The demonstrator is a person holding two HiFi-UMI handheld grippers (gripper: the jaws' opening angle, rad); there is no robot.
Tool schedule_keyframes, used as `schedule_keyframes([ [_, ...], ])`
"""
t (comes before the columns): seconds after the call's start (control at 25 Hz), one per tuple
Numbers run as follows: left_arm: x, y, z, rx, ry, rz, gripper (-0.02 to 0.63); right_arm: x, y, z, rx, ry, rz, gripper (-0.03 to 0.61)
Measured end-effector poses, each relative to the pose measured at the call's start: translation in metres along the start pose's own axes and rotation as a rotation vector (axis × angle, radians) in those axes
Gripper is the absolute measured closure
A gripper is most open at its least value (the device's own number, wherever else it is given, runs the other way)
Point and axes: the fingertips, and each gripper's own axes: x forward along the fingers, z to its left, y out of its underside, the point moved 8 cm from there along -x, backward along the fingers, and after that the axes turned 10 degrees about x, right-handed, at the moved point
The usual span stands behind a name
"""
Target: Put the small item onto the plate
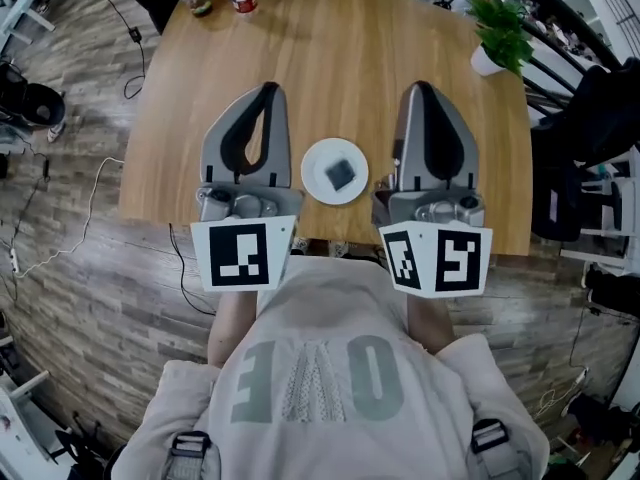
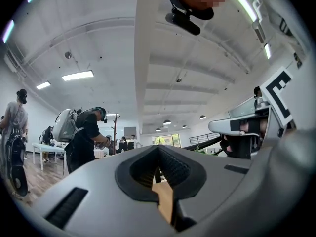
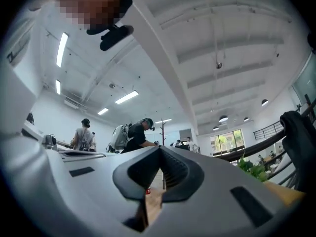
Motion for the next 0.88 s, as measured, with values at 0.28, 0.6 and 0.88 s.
schedule_keyframes([
  [0.28, 0.005, -0.023, -0.003, -0.014, 0.024, -0.092, 0.606, -0.019, 0.007, -0.005, -0.042, 0.041, 0.025, 0.561],
  [0.6, 0.012, -0.023, -0.013, -0.012, 0.066, -0.094, 0.606, -0.025, 0.014, -0.011, -0.056, 0.062, 0.069, 0.561],
  [0.88, 0.014, -0.021, -0.014, -0.015, 0.064, -0.108, 0.606, -0.025, 0.016, -0.017, -0.044, 0.077, 0.090, 0.561],
])
